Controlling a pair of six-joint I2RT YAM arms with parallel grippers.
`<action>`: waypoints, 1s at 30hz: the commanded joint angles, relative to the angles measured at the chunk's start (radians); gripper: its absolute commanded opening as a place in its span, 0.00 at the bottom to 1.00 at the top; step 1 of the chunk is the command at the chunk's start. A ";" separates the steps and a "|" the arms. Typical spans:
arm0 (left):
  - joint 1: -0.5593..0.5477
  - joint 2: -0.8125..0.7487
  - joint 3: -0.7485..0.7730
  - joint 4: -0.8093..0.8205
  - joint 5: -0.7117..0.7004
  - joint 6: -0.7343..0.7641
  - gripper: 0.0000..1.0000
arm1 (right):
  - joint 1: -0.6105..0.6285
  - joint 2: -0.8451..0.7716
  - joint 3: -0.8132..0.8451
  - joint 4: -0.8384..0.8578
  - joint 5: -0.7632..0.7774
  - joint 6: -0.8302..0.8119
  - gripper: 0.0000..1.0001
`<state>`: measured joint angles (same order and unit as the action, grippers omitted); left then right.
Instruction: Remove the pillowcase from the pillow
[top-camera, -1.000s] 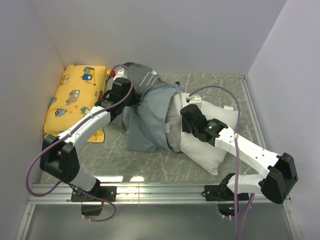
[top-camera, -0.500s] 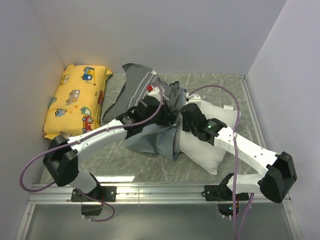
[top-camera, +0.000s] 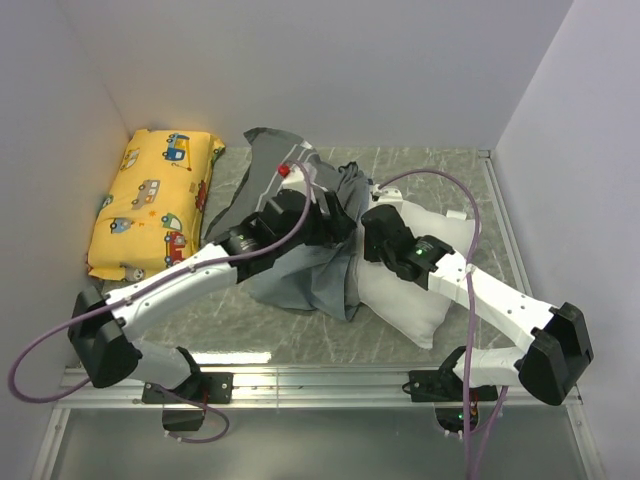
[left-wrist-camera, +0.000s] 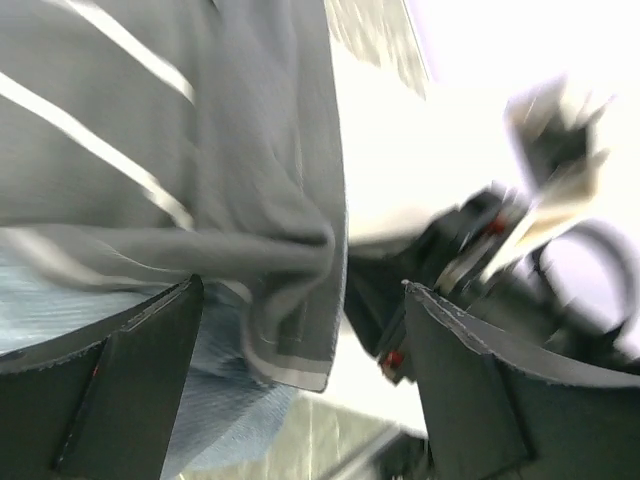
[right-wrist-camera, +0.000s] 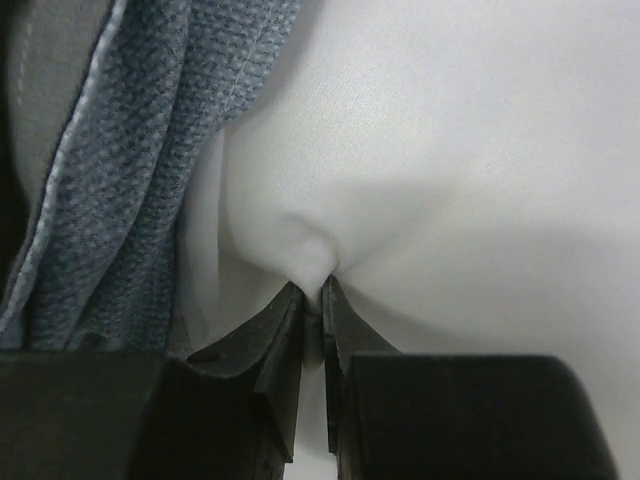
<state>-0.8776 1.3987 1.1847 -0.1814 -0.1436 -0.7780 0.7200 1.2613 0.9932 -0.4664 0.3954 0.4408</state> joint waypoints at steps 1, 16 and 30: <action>0.012 -0.058 0.075 -0.125 -0.223 0.013 0.87 | -0.007 0.021 -0.001 0.026 -0.015 0.012 0.17; 0.324 -0.017 0.024 -0.101 -0.166 -0.129 0.88 | -0.010 0.056 0.001 0.035 -0.035 0.009 0.15; 0.350 0.183 0.128 -0.141 -0.152 -0.152 0.12 | -0.017 0.062 -0.019 0.051 -0.036 0.004 0.15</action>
<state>-0.5247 1.5620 1.2652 -0.3344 -0.3031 -0.9260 0.7086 1.3003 0.9928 -0.4412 0.3771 0.4393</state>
